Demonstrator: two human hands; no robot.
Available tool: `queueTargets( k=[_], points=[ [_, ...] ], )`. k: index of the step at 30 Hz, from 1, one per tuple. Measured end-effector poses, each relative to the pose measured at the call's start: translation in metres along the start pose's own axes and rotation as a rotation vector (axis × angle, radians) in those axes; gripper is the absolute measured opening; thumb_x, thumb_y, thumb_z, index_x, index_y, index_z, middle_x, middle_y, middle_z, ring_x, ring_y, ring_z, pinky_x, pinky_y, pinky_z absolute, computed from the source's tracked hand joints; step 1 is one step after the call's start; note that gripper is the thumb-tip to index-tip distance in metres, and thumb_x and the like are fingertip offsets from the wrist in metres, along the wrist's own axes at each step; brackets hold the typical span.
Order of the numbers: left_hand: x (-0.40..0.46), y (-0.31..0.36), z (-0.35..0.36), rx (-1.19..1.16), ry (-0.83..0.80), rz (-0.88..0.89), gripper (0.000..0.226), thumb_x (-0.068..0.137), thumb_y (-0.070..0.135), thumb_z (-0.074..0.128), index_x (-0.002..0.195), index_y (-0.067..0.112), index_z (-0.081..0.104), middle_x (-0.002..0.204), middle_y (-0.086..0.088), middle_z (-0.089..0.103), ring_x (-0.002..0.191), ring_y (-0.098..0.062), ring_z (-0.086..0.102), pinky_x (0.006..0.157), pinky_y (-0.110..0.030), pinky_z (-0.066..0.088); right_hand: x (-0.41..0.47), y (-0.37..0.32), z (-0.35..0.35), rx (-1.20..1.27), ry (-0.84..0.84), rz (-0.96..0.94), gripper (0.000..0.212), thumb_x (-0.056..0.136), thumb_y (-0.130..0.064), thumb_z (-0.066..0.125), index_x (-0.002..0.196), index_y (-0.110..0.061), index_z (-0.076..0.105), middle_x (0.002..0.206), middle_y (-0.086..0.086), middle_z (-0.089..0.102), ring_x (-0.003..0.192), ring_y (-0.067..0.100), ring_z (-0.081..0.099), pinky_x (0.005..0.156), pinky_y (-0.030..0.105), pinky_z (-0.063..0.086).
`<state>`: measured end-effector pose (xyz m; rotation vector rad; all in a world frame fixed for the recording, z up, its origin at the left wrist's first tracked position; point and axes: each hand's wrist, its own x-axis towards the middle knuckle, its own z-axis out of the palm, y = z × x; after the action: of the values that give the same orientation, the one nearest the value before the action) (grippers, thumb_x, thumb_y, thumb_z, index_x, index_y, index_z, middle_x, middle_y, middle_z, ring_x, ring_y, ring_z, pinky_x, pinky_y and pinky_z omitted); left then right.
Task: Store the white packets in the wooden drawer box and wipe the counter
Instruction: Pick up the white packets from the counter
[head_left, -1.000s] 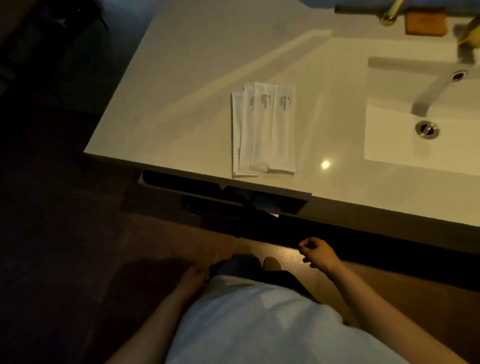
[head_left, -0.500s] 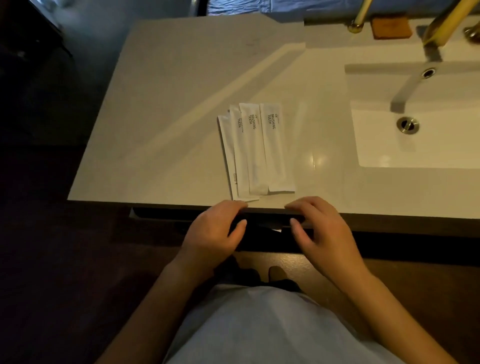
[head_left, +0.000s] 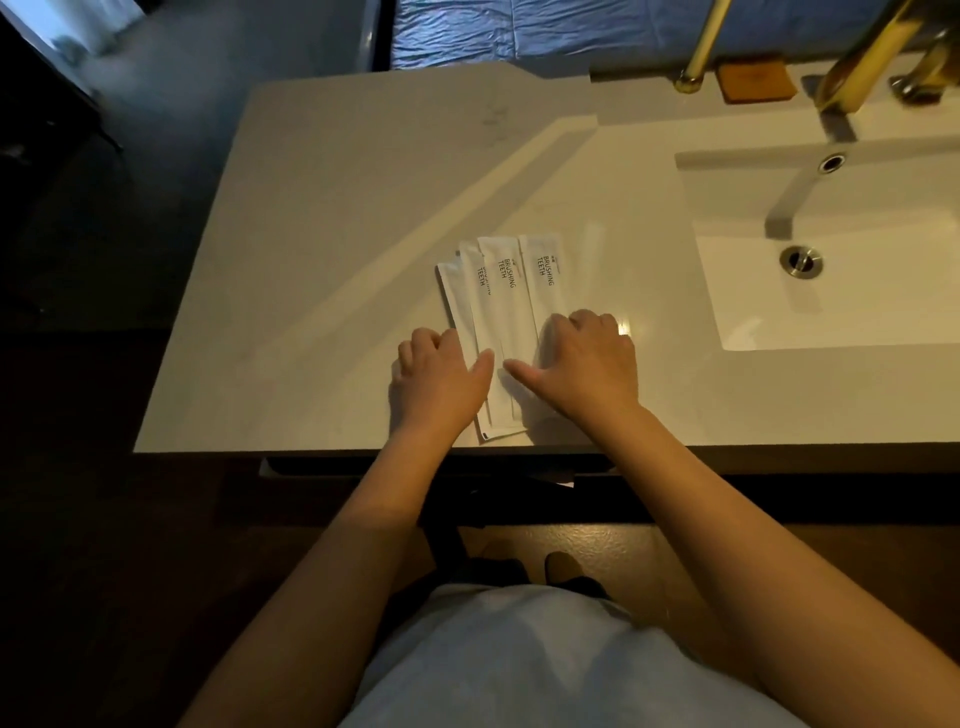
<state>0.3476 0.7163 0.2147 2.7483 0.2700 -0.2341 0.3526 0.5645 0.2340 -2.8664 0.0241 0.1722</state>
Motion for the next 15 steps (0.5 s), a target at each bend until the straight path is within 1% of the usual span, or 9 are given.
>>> queueTargets(
  k=[2,4,6,7,9,10,11,13,15],
  points=[
    [0.002,0.01,0.0,-0.087,-0.048,-0.001,0.05,0.085,0.047,0.044,0.121,0.012,0.047,0.124,-0.011,0.046,0.116,-0.029,0.042,0.096,-0.041,0.039,0.0,-0.007,0.003,0.04,0.009,0.015,0.061,0.072,-0.062,0.057,0.102,-0.009,0.055,0.108,0.015,0.058,0.102,0.032,0.049,0.075,0.037,0.042],
    [0.004,0.018,-0.002,-0.245,-0.085,-0.001,0.045,0.083,0.038,0.054,0.118,0.011,0.049,0.119,-0.011,0.054,0.107,-0.027,0.053,0.09,-0.039,0.048,-0.001,-0.013,0.004,0.103,0.021,0.027,0.051,0.076,-0.051,0.06,0.1,-0.006,0.054,0.102,0.016,0.059,0.096,0.031,0.05,0.067,0.034,0.037],
    [0.006,0.025,-0.006,-0.448,-0.124,-0.027,0.041,0.08,0.029,0.064,0.115,0.013,0.049,0.112,-0.007,0.062,0.098,-0.022,0.061,0.082,-0.038,0.054,-0.002,-0.017,0.004,0.139,0.022,0.018,0.041,0.079,-0.043,0.061,0.099,-0.007,0.053,0.093,0.013,0.06,0.084,0.027,0.05,0.062,0.03,0.035],
    [0.008,0.027,-0.007,-0.523,-0.152,-0.055,0.042,0.077,0.026,0.068,0.113,0.015,0.048,0.109,-0.006,0.064,0.096,-0.02,0.063,0.081,-0.037,0.056,-0.001,-0.017,0.003,0.156,0.017,0.01,0.037,0.08,-0.039,0.062,0.098,-0.008,0.052,0.087,0.011,0.06,0.078,0.025,0.05,0.061,0.03,0.035],
    [0.012,0.029,-0.006,-0.635,-0.209,-0.131,0.044,0.072,0.024,0.075,0.107,0.016,0.049,0.103,-0.007,0.065,0.092,-0.021,0.065,0.08,-0.042,0.057,0.002,-0.014,-0.001,0.216,-0.008,0.01,0.033,0.079,-0.032,0.065,0.097,-0.009,0.05,0.077,0.007,0.055,0.069,0.023,0.053,0.057,0.028,0.038],
    [0.014,0.029,-0.006,-0.687,-0.234,-0.168,0.043,0.07,0.023,0.076,0.103,0.016,0.05,0.1,-0.009,0.066,0.09,-0.023,0.066,0.079,-0.045,0.058,0.004,-0.011,-0.003,0.264,-0.029,0.022,0.032,0.079,-0.03,0.066,0.097,-0.01,0.048,0.076,0.004,0.052,0.067,0.022,0.053,0.055,0.027,0.038],
    [0.017,0.029,-0.005,-0.731,-0.254,-0.195,0.041,0.068,0.023,0.077,0.1,0.015,0.053,0.096,-0.01,0.067,0.087,-0.025,0.068,0.077,-0.047,0.058,0.006,-0.008,-0.006,0.311,-0.047,0.042,0.032,0.078,-0.03,0.067,0.095,-0.012,0.046,0.076,0.003,0.051,0.065,0.021,0.052,0.053,0.025,0.038],
    [0.022,0.029,-0.004,-0.772,-0.284,-0.214,0.036,0.065,0.028,0.079,0.091,0.015,0.059,0.09,-0.008,0.069,0.082,-0.024,0.069,0.075,-0.048,0.059,0.012,-0.003,-0.011,0.342,-0.06,0.079,0.034,0.078,-0.036,0.067,0.091,-0.016,0.043,0.076,0.001,0.05,0.065,0.02,0.05,0.047,0.023,0.033],
    [0.027,0.029,-0.004,-0.775,-0.304,-0.223,0.033,0.063,0.035,0.08,0.084,0.017,0.061,0.083,-0.005,0.07,0.077,-0.021,0.07,0.074,-0.046,0.06,0.019,-0.002,-0.017,0.289,-0.067,0.104,0.034,0.078,-0.044,0.065,0.092,-0.017,0.049,0.076,0.0,0.051,0.066,0.019,0.051,0.046,0.022,0.03]
  ],
)
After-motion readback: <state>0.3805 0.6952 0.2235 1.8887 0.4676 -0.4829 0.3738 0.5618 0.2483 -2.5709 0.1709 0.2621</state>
